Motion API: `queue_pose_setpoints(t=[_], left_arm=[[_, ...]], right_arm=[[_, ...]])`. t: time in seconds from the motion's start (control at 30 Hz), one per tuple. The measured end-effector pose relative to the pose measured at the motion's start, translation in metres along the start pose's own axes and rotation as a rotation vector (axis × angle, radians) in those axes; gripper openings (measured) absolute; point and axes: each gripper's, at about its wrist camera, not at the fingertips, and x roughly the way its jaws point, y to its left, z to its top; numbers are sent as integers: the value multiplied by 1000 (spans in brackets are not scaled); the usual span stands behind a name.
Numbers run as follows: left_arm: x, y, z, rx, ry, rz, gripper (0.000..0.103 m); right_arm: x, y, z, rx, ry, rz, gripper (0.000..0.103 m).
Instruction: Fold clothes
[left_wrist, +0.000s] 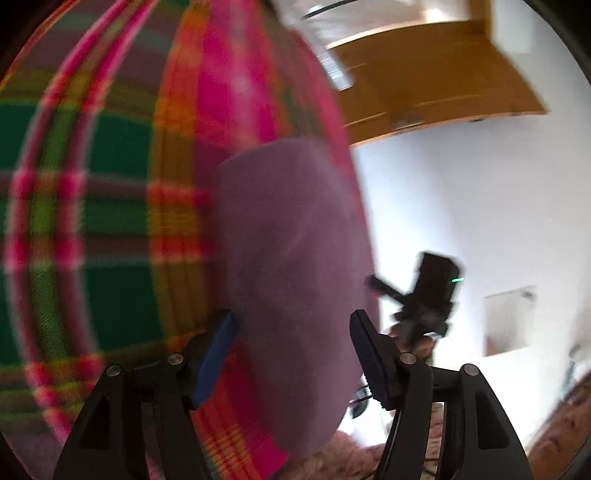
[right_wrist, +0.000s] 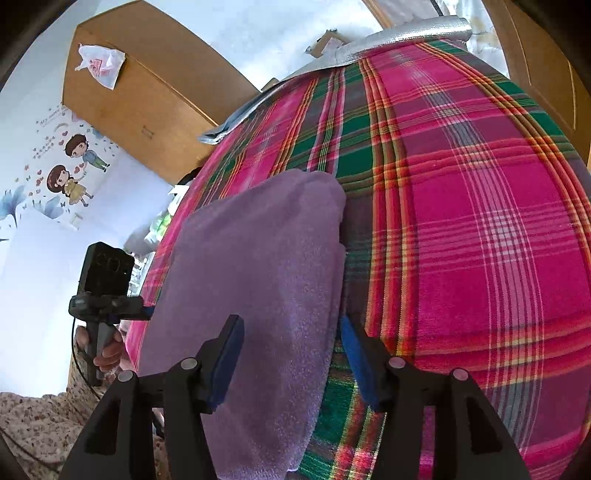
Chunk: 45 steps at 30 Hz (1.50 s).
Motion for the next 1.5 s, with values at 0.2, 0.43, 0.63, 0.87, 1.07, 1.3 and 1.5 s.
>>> queue_pose_setpoints(t=[0.2,0.43,0.63,0.87,1.07,1.3,1.5], left_arm=[[5,-6,4,18,24,24,67],[11,1,11,-6,43,-11,68],[16,-1,9,3,59,-13,68],[8,3,2,-32,36,-7,61],[-2,10,-6,-48,14,14,44],[-7,11,-11,-29,5,20,40],[-10,15,-8,-34,-8,18,39]], right_arm=[[3,-1,4,-9,6,10,55],[7,-2,11,-8,17,45,58],[11,-3,16,-9,28,82,58],[8,-11,15,28,20,62,39],[7,-8,13,11,3,39,36],[7,-8,13,15,-10,29,30],[6,-6,10,9,-22,17,25]])
